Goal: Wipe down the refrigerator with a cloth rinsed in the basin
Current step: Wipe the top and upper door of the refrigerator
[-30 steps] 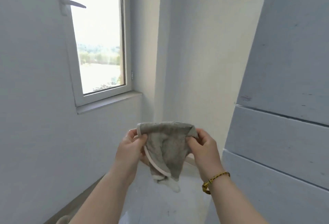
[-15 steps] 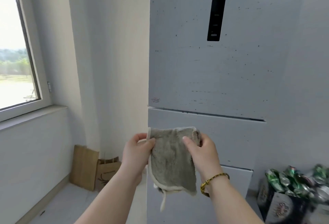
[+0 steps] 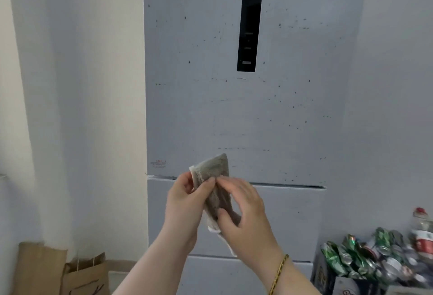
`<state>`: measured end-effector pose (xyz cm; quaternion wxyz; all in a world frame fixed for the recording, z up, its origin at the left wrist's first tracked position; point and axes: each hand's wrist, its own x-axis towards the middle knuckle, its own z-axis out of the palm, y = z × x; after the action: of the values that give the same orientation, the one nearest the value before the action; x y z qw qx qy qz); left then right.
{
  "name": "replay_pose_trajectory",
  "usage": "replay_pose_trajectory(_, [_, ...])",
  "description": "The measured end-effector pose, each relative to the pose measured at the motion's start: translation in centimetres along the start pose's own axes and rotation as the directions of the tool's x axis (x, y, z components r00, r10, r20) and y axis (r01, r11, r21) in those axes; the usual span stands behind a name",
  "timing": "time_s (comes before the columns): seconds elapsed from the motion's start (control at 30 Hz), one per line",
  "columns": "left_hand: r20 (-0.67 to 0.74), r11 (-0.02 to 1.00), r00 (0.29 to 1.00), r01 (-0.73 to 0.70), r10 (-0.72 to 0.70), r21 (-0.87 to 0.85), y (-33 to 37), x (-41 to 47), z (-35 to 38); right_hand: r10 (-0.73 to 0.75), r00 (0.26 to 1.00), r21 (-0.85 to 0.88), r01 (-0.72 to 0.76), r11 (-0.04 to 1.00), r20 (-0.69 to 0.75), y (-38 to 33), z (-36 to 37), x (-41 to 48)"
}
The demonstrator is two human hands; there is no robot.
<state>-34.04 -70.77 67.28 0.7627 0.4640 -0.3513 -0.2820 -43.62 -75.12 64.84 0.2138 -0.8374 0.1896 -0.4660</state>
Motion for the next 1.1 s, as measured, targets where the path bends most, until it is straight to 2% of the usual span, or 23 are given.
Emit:
replay_pose_trajectory(0.07, [0.066,0.995,0.998,0.028,-0.022,-0.094,0.8,2.5,0.0,-0.155,0.98,-0.269,0.117,0.956,-0.123,1.3,1.0,2.2])
replay_pose_trajectory(0.13, [0.153,0.99,0.988,0.043,-0.022,-0.134,1.5,5.6,0.0,-0.289,0.927,-0.44,0.163,0.883,-0.238,2.4,2.3,4.9])
replay_pose_trajectory(0.27, [0.337,0.995,0.941,-0.012,0.045,-0.098,3.5,10.7,0.3,-0.392,0.863,-0.535,0.178,0.826,-0.318,3.8,2.7,10.5])
replay_pose_trajectory(0.43, [0.472,0.959,0.858,-0.272,0.202,0.083,6.1,15.0,1.7,-0.561,0.742,-0.615,0.258,0.745,-0.368,6.0,-0.5,18.5])
replay_pose_trajectory(0.53, [0.413,0.893,0.856,-0.413,0.312,0.181,7.5,17.8,2.6,-0.621,0.627,-0.574,0.318,0.755,-0.47,6.1,-2.7,23.8])
replay_pose_trajectory(0.6, [0.333,0.825,0.847,-0.504,0.415,0.254,8.9,19.8,2.5,-0.691,0.515,-0.629,0.326,0.705,-0.507,5.4,-4.5,27.8])
replay_pose_trajectory(0.7, [0.143,0.713,0.81,-0.572,0.568,0.405,11.2,23.7,1.6,-0.839,0.335,-0.817,0.253,0.519,-0.429,4.5,-7.6,34.4])
replay_pose_trajectory(0.77, [0.016,0.663,0.761,-0.575,0.649,0.479,13.0,26.2,0.6,-0.893,0.285,-0.897,0.174,0.406,-0.349,3.6,-9.3,38.7])
replay_pose_trajectory(0.87, [-0.102,0.616,0.69,-0.558,0.717,0.556,15.6,29.3,-0.6,-0.938,0.272,-0.956,0.138,0.259,-0.214,0.7,-10.6,43.3])
replay_pose_trajectory(1.0, [-0.198,0.685,0.703,-0.522,0.683,0.508,18.0,32.1,-2.0,-0.953,0.272,-0.986,0.061,0.157,-0.135,-5.1,-10.9,47.1])
replay_pose_trajectory(1.03, [-0.191,0.69,0.709,-0.528,0.679,0.495,18.3,32.7,-2.3,-0.949,0.292,-0.99,0.031,0.134,-0.119,-6.4,-10.7,47.7])
replay_pose_trajectory(1.07, [-0.178,0.701,0.721,-0.535,0.67,0.471,18.5,33.3,-2.5,-0.928,0.357,-0.992,0.033,0.124,-0.104,-7.4,-10.5,48.2])
replay_pose_trajectory(1.1, [-0.158,0.709,0.732,-0.547,0.663,0.445,18.7,33.7,-2.6,-0.884,0.46,-0.989,0.065,0.134,-0.089,-8.2,-9.9,48.8])
